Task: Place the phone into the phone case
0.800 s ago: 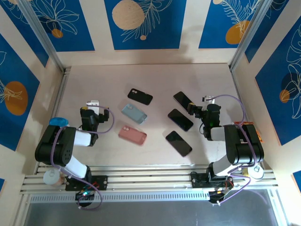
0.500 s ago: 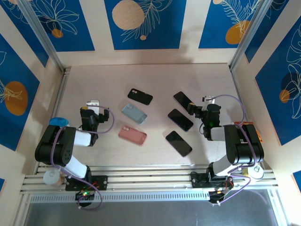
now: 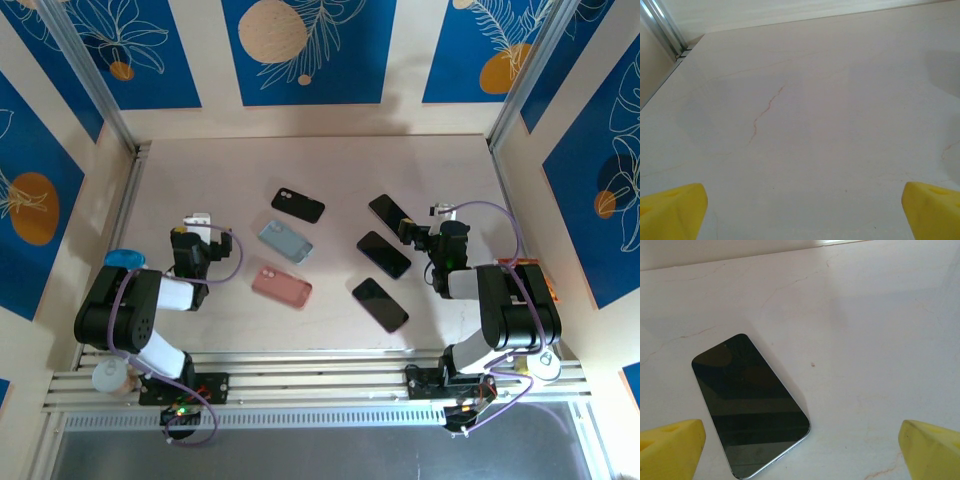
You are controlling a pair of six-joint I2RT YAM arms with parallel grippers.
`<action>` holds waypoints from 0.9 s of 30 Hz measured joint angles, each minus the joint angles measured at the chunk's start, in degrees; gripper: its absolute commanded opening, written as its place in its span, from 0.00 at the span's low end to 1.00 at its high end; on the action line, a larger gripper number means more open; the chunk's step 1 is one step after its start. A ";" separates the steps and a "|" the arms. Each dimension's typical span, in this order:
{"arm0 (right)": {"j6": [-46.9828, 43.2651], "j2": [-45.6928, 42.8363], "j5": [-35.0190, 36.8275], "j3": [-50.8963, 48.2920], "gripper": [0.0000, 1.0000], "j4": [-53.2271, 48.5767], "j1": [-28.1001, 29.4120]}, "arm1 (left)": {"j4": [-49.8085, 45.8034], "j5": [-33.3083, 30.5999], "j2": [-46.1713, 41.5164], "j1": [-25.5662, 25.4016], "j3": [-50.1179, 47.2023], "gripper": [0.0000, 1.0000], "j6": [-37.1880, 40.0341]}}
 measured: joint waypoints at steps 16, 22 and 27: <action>0.00 0.00 0.00 0.00 0.99 0.00 0.00 | -0.48 -1.86 -0.13 -0.02 0.02 1.00 -0.42; 0.00 0.00 0.00 0.00 0.99 0.00 0.00 | -0.48 -1.88 -0.13 0.00 0.02 0.98 -0.42; -0.02 -0.52 0.52 0.04 0.99 -0.96 0.31 | -0.44 -2.27 -0.22 -0.07 0.00 0.88 -0.44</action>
